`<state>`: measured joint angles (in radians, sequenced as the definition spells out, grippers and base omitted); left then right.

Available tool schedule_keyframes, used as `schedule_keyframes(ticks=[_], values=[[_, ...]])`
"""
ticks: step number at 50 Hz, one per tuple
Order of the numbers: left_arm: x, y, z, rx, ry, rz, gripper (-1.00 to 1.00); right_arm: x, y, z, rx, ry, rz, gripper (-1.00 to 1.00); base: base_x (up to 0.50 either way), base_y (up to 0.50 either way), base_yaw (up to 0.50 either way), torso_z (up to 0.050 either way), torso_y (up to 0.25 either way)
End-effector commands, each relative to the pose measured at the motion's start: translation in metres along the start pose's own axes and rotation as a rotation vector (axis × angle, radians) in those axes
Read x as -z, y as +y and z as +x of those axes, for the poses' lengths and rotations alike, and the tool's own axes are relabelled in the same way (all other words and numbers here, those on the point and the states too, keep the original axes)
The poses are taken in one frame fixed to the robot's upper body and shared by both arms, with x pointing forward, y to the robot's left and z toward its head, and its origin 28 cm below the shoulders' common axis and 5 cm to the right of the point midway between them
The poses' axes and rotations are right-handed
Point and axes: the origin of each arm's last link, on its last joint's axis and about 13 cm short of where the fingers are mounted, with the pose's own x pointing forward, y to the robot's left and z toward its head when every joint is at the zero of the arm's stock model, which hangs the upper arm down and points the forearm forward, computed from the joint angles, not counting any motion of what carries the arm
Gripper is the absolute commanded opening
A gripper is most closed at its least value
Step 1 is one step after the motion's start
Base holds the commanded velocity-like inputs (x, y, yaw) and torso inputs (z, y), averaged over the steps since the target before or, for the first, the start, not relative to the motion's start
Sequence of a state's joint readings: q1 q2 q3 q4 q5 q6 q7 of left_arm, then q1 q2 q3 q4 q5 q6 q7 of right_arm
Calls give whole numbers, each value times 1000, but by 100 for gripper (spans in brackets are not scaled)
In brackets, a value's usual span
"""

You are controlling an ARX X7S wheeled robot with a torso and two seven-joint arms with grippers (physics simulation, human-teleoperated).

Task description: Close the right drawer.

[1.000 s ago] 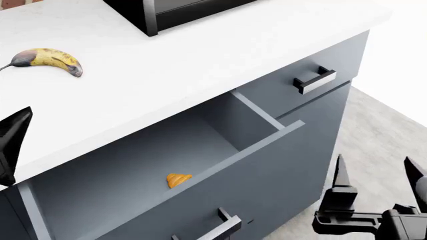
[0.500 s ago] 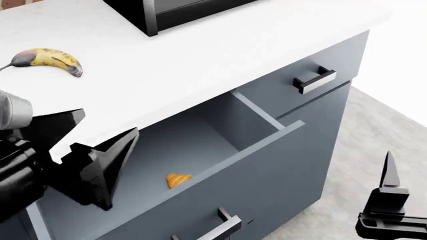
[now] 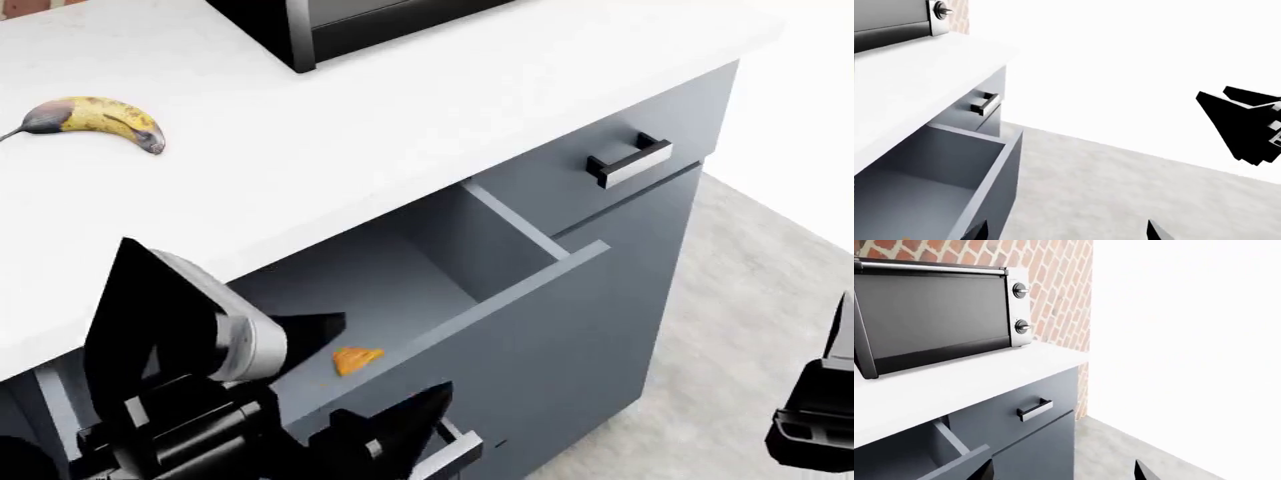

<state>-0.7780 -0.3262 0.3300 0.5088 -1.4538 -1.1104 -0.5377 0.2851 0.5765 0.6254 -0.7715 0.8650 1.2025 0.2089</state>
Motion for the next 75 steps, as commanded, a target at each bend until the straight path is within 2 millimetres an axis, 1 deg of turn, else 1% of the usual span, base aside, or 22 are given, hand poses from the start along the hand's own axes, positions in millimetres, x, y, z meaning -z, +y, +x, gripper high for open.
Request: schedule_keyframes(ticks=[1,4,6,7,10,16,19,25,28,33,35,37,39,40,43,47,56,58,66,71,75], values=[[19,-4,15,37,42,0,100,-19,-8,-4,9,5,-22,100,0,0,0,0,0],[22,-2,20,42,42,-20,100,-19,-7,-3,7,13,-23,100,0,0,0,0,0],[28,-2,23,48,52,-28,100,-16,-5,-4,-20,36,-13,100,0,0,0,0,0],[34,-4,24,52,66,-15,100,-15,-5,-4,-17,37,-20,100,0,0,0,0,0],[45,-7,25,69,83,-37,100,-14,-7,-4,-13,43,-16,100,0,0,0,0,0],[53,-8,31,66,85,-67,100,-10,-7,-6,-15,51,-9,100,0,0,0,0,0],[63,-14,33,82,106,-63,100,-9,-9,-6,-11,52,6,100,0,0,0,0,0],[68,-13,40,72,114,-65,100,-3,-9,-5,-17,69,10,100,0,0,0,0,0],[76,-13,44,75,135,-56,100,-2,-7,-4,-23,73,15,100,0,0,0,0,0],[88,-10,46,63,160,-62,100,0,-6,-2,-27,77,17,100,0,0,0,0,0],[96,-9,46,57,177,-62,100,0,-5,-2,-30,77,16,100,0,0,0,0,0],[99,-6,46,39,182,-46,100,1,-4,-2,-36,79,15,100,0,0,0,0,0],[104,0,48,-15,225,-6,100,3,-3,-1,-39,84,17,100,0,0,0,0,0],[104,4,50,-32,209,-6,100,5,-2,0,-42,88,21,100,0,0,0,0,0],[104,7,48,-30,206,-24,100,11,3,3,-61,101,23,100,0,0,0,0,0],[112,11,48,-41,219,-37,100,10,5,5,-65,97,26,100,0,0,0,0,0],[128,21,53,-69,242,-81,100,11,5,2,-63,100,30,100,0,0,0,0,0],[134,22,54,-71,251,-93,100,13,8,2,-74,100,40,100,0,0,0,0,0],[136,31,55,-117,248,-119,100,10,6,2,-69,93,34,100,0,0,0,0,0],[145,37,57,-171,250,-136,100,10,5,0,-60,87,37,100,0,0,0,0,0],[151,39,56,-180,253,-154,100,11,6,0,-64,92,36,100,0,0,0,0,0]])
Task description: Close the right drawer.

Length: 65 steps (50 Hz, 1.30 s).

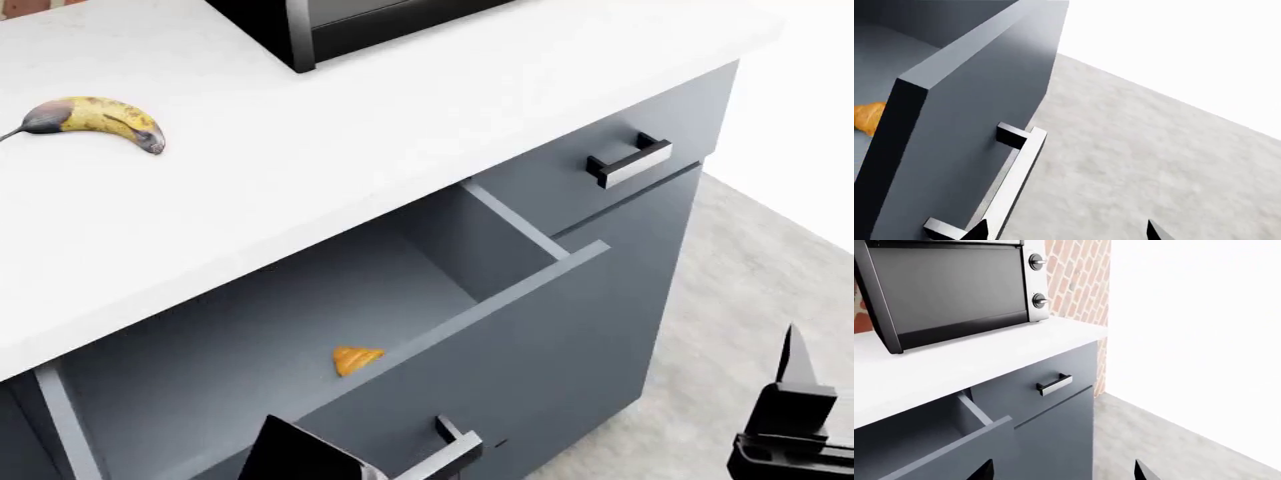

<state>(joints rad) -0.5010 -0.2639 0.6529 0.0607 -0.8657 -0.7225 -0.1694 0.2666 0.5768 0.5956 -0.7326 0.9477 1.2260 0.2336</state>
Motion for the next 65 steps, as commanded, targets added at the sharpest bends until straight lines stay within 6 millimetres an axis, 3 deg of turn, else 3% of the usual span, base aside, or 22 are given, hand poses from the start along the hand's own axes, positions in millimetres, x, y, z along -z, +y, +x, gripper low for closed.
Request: schedule_keyframes(ticks=[1,35,65], values=[[13,14,6,-70,6,-39,100,1,0,-1,1,-1,1,100,0,0,0,0,0],[12,49,11,-290,-46,-36,100,13,0,-2,3,11,26,100,0,0,0,0,0],[29,93,25,-566,-63,-42,100,14,1,-3,3,12,27,100,0,0,0,0,0]])
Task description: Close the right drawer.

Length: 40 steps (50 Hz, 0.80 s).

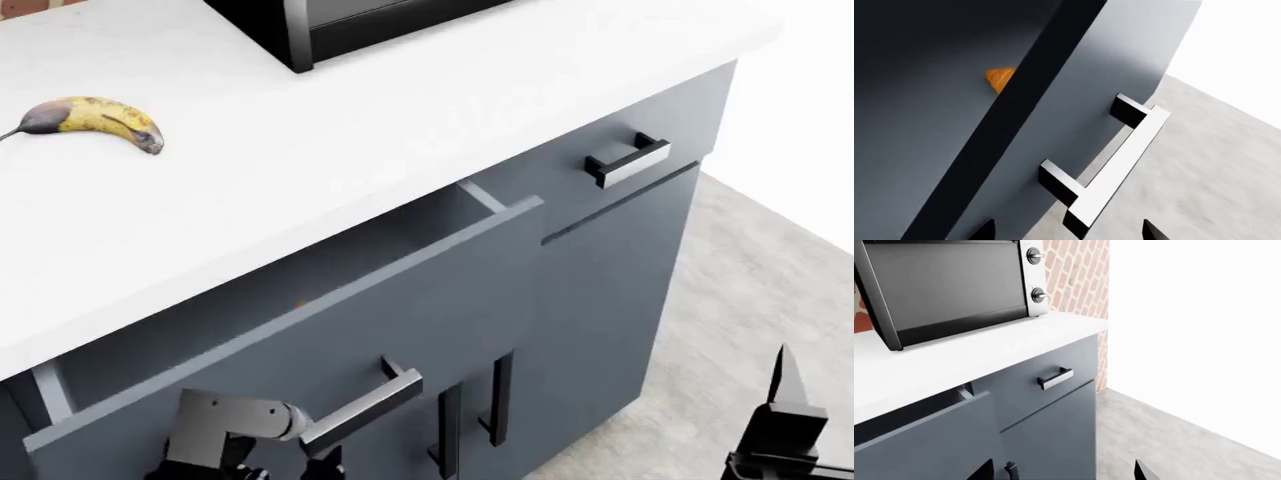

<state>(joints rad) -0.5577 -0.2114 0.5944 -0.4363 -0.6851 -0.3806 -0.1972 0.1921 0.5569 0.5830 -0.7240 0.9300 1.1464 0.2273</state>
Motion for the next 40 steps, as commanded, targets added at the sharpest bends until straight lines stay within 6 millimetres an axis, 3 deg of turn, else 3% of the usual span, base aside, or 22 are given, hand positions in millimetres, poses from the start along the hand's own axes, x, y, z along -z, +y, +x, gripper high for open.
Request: schedule_keyframes(ticks=[1,40], values=[[7,27,6,-171,2,26,100,2,0,-1,2,1,2,100,0,0,0,0,0],[15,71,19,-474,-56,-35,100,8,2,-1,-2,10,11,100,0,0,0,0,0]])
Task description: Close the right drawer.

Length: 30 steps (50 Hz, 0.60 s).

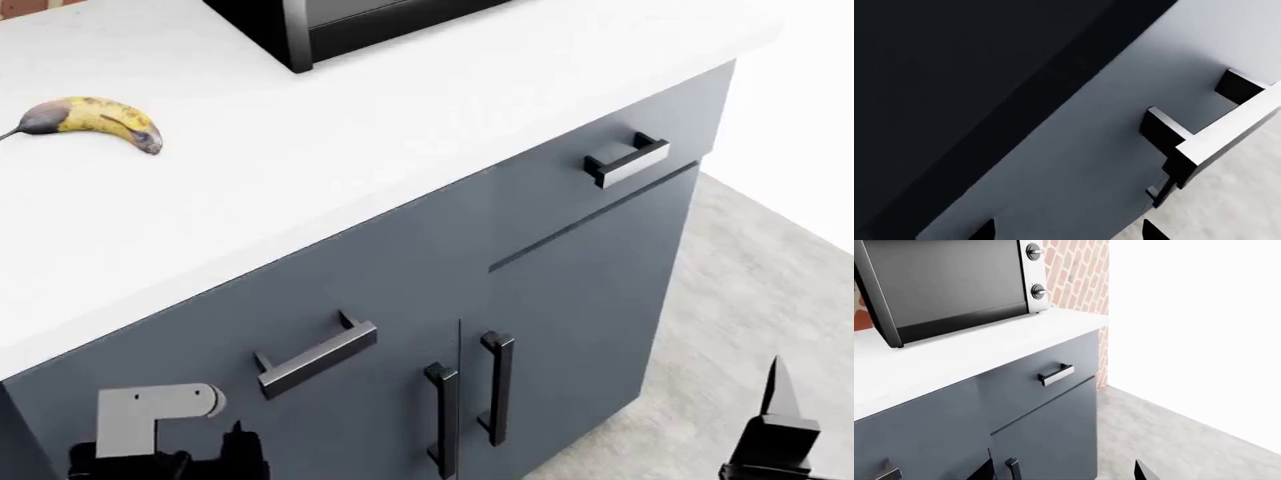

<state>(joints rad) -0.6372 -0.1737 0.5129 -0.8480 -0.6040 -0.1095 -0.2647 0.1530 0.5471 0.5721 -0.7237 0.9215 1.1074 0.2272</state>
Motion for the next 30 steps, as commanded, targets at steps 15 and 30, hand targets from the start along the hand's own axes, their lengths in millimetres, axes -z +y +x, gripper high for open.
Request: schedule_keyframes(ticks=[15,30], values=[[-2,32,18,-233,-26,20,100,2,2,0,-6,9,-2,100,0,0,0,0,0],[-23,49,23,-366,7,47,100,3,5,2,-8,17,-9,100,0,0,0,0,0]])
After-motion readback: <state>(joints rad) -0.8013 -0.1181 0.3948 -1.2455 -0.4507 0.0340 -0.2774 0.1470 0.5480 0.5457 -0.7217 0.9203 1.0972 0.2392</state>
